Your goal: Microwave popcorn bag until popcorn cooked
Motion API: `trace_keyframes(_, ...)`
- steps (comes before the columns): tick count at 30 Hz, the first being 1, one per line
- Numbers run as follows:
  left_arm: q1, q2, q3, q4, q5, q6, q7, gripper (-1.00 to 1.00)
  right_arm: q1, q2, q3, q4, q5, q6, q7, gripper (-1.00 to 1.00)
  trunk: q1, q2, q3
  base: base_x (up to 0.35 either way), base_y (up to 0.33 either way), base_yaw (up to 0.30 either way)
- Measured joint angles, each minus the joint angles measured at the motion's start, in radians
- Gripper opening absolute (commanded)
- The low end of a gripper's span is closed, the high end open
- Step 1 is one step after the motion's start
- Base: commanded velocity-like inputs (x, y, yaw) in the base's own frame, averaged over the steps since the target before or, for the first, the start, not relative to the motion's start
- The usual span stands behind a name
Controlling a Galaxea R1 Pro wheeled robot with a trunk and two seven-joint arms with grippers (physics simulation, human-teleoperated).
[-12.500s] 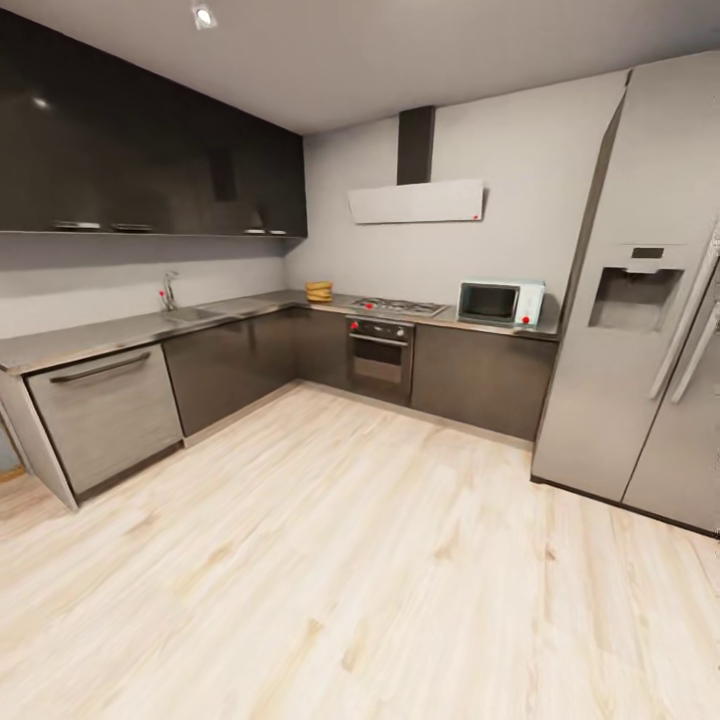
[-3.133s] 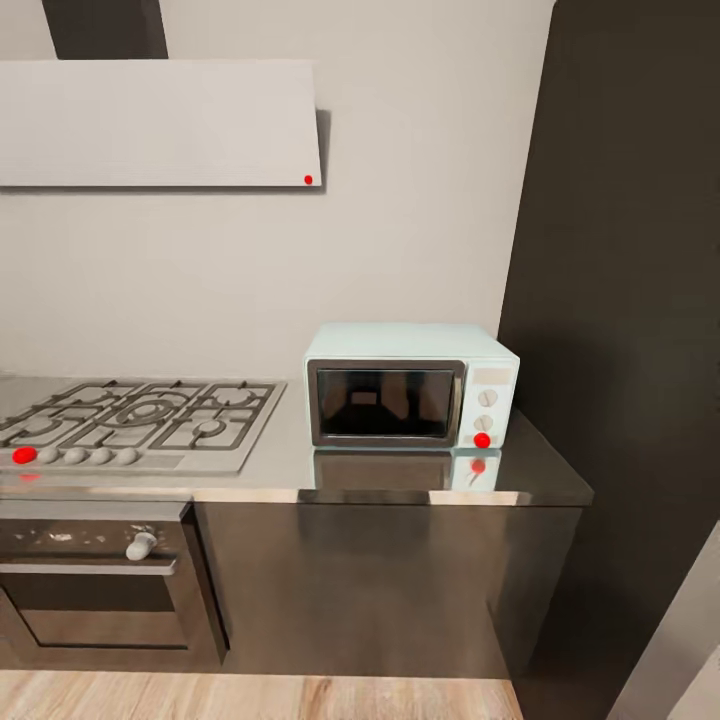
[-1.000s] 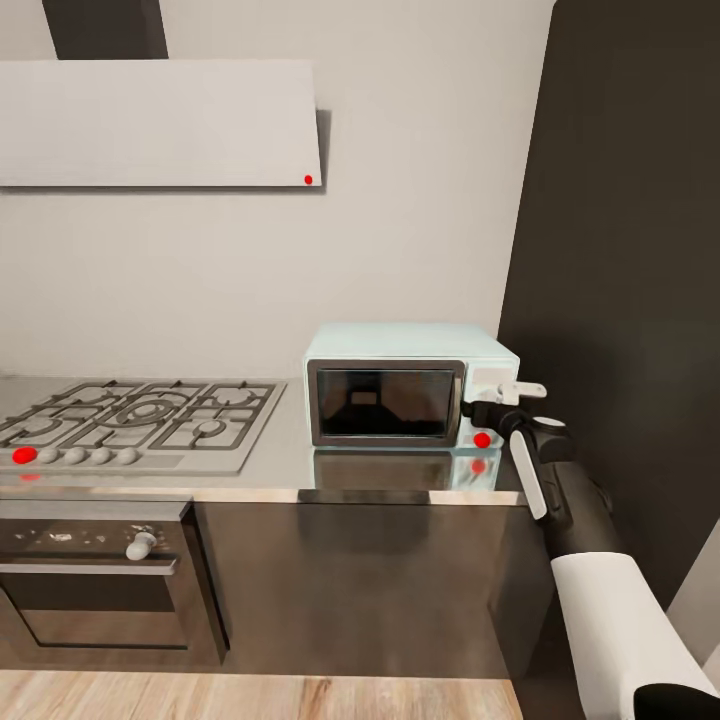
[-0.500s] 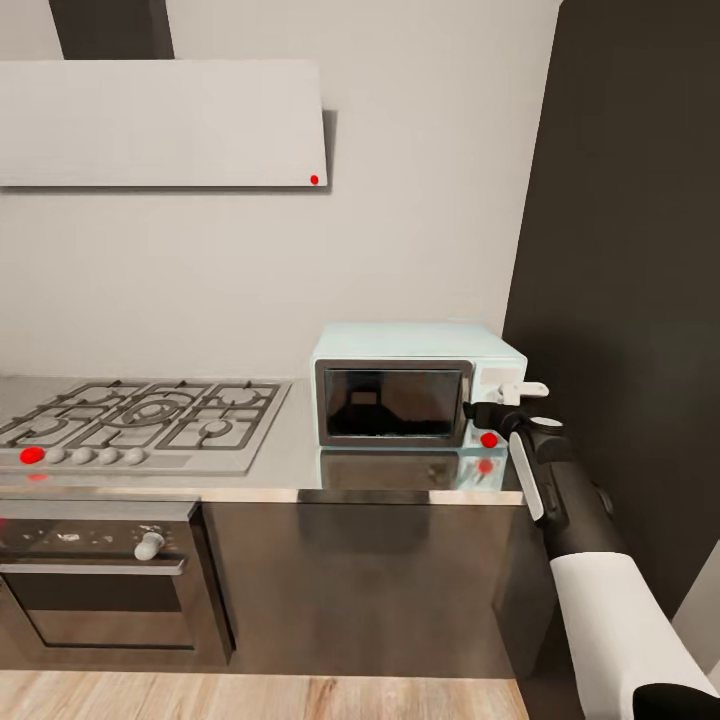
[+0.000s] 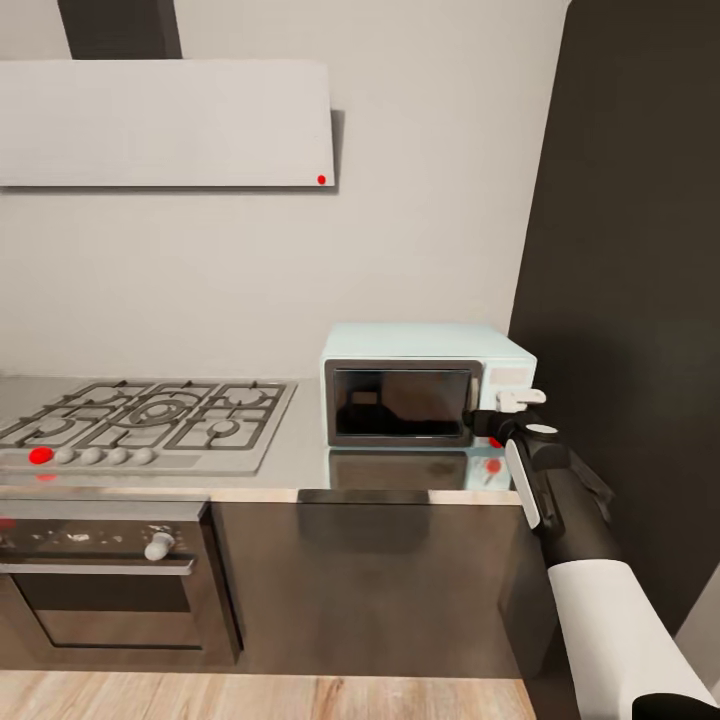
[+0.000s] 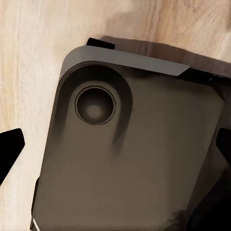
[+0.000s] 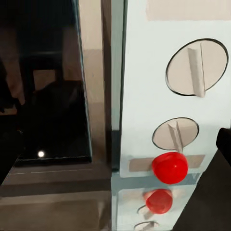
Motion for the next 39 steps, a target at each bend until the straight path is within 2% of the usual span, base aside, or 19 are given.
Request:
trace_keyframes(4, 0.0, 0.0, 0.0, 0.0, 0.0, 0.0, 0.0, 1.0, 0.0, 0.0, 0.0, 0.001, 0.002, 0.0, 0.0, 1.0, 0.0, 0.0, 0.0, 0.0, 0.011, 0.0)
trace_keyframes(9, 0.0, 0.0, 0.0, 0.0, -0.001, 0.0, 0.0, 1.0, 0.0, 0.002, 0.0, 0.023, 0.043, -0.002, -0.007, 1.0, 0.0, 0.0, 0.0, 0.0, 0.001, 0.0)
trace_keyframes(10, 0.0, 0.0, 0.0, 0.0, -0.001, 0.0, 0.0, 1.0, 0.0, 0.007, 0.001, 0.024, 0.052, -0.002, -0.008, 1.0, 0.0, 0.0, 0.0, 0.0, 0.0, 0.0)
trace_keyframes(13, 0.0, 0.0, 0.0, 0.0, -0.001, 0.0, 0.0, 1.0, 0.0, 0.048, 0.007, 0.028, 0.091, -0.002, -0.01, 1.0, 0.0, 0.0, 0.0, 0.0, 0.0, 0.0)
trace_keyframes(16, 0.0, 0.0, 0.0, 0.0, -0.001, 0.0, 0.0, 1.0, 0.0, 0.063, 0.009, 0.029, 0.109, -0.001, -0.009, 1.0, 0.0, 0.0, 0.0, 0.0, 0.0, 0.0)
trace_keyframes(29, 0.0, 0.0, 0.0, -0.001, -0.001, 0.0, 0.0, 1.0, 0.0, 0.065, 0.007, 0.015, 0.116, -0.002, -0.006, 1.0, 0.0, 0.0, 0.0, 0.0, 0.0, 0.0)
trace_keyframes(35, 0.0, 0.0, 0.0, -0.001, -0.001, 0.0, 0.0, 1.0, 0.0, 0.065, 0.006, 0.009, 0.117, -0.078, -0.004, 1.0, 0.0, 0.0, 0.0, 0.0, 0.0, 0.0)
trace_keyframes(39, 0.0, 0.0, 0.0, -0.001, -0.001, 0.0, 0.0, 1.0, 0.0, 0.066, 0.007, 0.009, 0.117, -0.093, -0.003, 1.0, 0.0, 0.0, 0.0, 0.0, 0.0, 0.0)
